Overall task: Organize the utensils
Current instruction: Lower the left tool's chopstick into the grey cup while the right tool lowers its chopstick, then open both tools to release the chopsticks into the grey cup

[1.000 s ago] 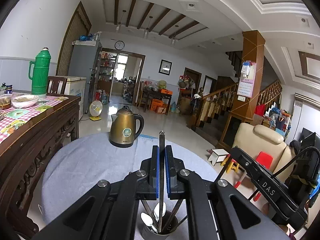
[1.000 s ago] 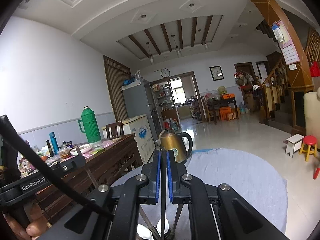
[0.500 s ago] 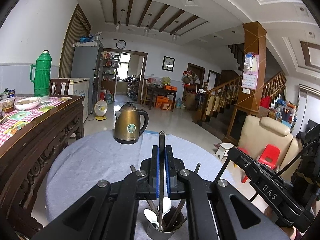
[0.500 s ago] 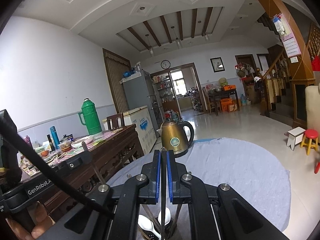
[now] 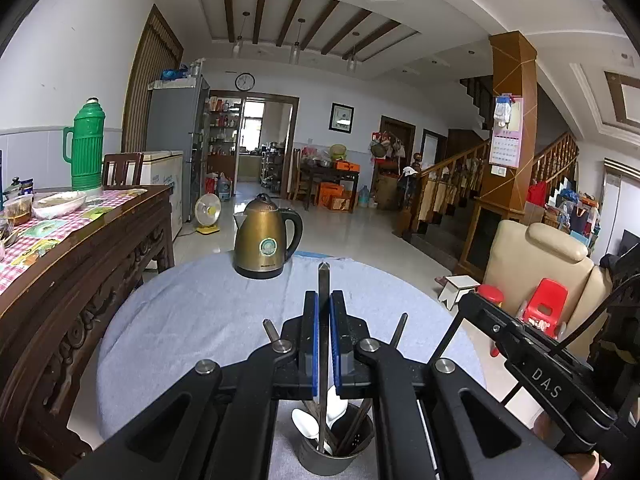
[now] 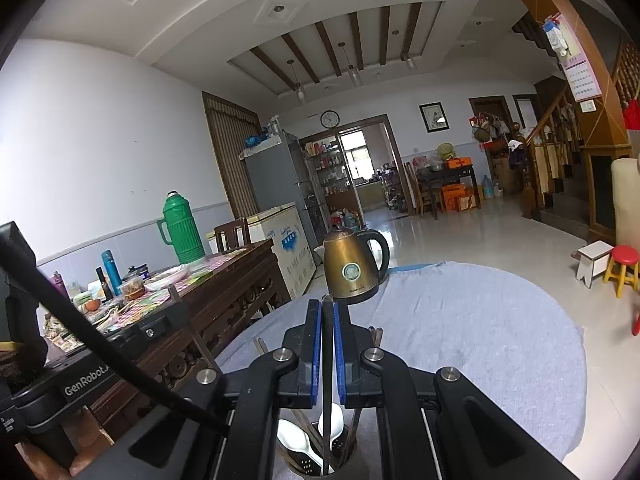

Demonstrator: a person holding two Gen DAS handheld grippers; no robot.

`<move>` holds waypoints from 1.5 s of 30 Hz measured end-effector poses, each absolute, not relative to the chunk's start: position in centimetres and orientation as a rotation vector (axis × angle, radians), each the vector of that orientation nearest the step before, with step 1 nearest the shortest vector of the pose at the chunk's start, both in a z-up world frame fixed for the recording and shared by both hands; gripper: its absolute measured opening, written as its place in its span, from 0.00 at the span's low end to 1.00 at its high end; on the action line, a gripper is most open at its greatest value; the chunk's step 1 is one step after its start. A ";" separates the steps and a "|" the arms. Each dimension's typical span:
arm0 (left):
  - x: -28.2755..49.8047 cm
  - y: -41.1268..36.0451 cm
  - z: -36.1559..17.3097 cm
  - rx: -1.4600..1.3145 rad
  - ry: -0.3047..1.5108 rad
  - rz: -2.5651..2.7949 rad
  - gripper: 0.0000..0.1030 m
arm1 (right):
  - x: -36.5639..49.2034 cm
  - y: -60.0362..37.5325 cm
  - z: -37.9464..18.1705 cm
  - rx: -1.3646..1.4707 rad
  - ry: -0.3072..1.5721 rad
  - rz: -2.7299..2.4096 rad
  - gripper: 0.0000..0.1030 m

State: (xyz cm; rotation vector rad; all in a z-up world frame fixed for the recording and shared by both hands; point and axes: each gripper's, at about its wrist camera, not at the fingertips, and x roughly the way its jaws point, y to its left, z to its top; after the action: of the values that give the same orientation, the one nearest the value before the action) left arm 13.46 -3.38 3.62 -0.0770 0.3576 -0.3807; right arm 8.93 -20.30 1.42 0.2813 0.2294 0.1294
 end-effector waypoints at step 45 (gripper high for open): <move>16.0 -3.7 0.6 -0.093 0.519 -0.376 0.05 | 11.5 -19.7 -0.2 0.340 0.290 0.109 0.07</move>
State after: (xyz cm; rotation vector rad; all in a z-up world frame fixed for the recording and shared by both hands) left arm 15.98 -3.69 0.55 -0.0925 0.5191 -0.3764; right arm 11.48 -19.70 -0.24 0.3398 0.2903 0.1092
